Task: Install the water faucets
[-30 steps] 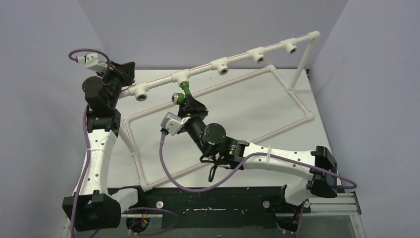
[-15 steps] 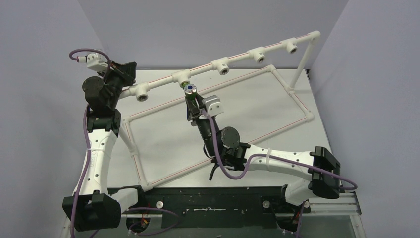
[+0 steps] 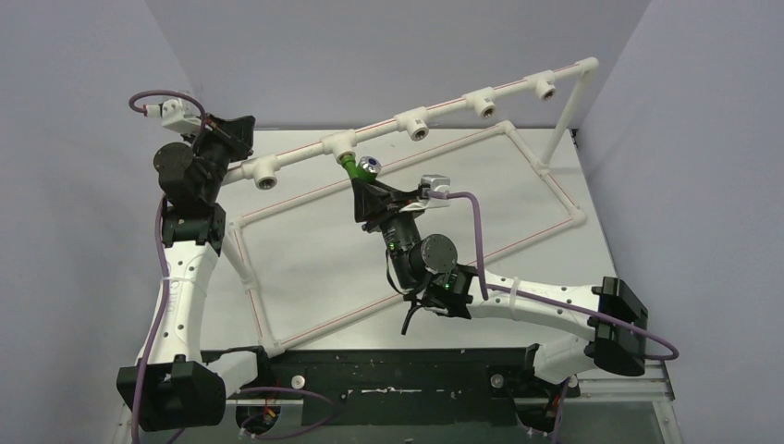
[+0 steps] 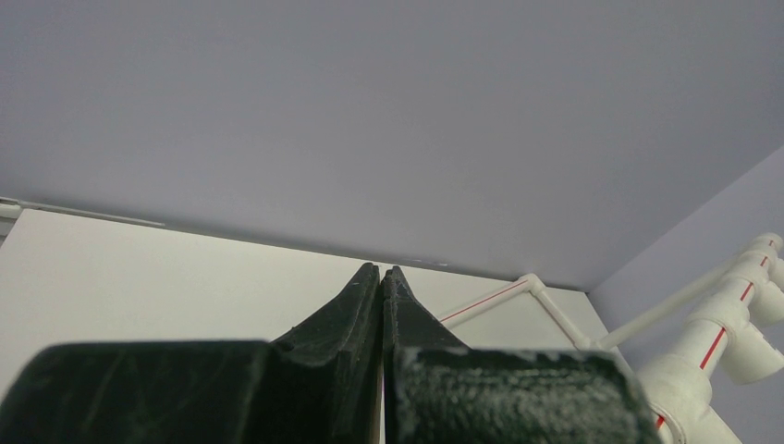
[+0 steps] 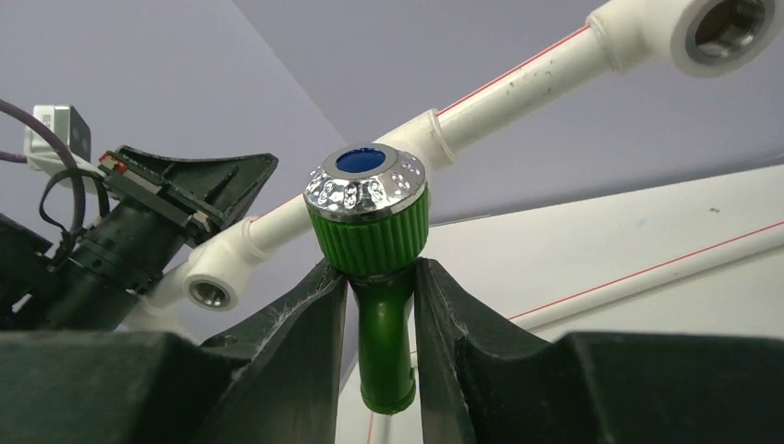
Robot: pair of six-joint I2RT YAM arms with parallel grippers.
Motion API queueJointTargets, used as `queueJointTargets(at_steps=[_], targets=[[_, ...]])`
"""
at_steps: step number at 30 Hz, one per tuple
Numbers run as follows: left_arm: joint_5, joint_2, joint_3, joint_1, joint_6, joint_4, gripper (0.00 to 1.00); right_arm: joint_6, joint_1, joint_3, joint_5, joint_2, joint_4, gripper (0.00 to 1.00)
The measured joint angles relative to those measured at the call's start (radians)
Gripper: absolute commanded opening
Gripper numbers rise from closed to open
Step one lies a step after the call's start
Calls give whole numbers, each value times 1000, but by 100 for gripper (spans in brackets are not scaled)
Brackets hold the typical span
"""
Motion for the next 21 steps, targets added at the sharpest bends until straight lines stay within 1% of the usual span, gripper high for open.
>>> queueJointTargets(at_steps=[8,14,18,19,21], targets=[[0,0,0,0,2,0,0,327,-2,3,51,-23,-105,0],[-4,0,0,1,3,0,0,602,-5,30,101,-32,-237,0],[-5,1,0,2,3,0,0,744,-6,58,121,-37,-332,0],[-5,1,0,2,3,1,0,763,-6,62,123,-37,-343,1],[-6,1,0,2,3,1,0,803,-6,66,126,-38,-364,9]])
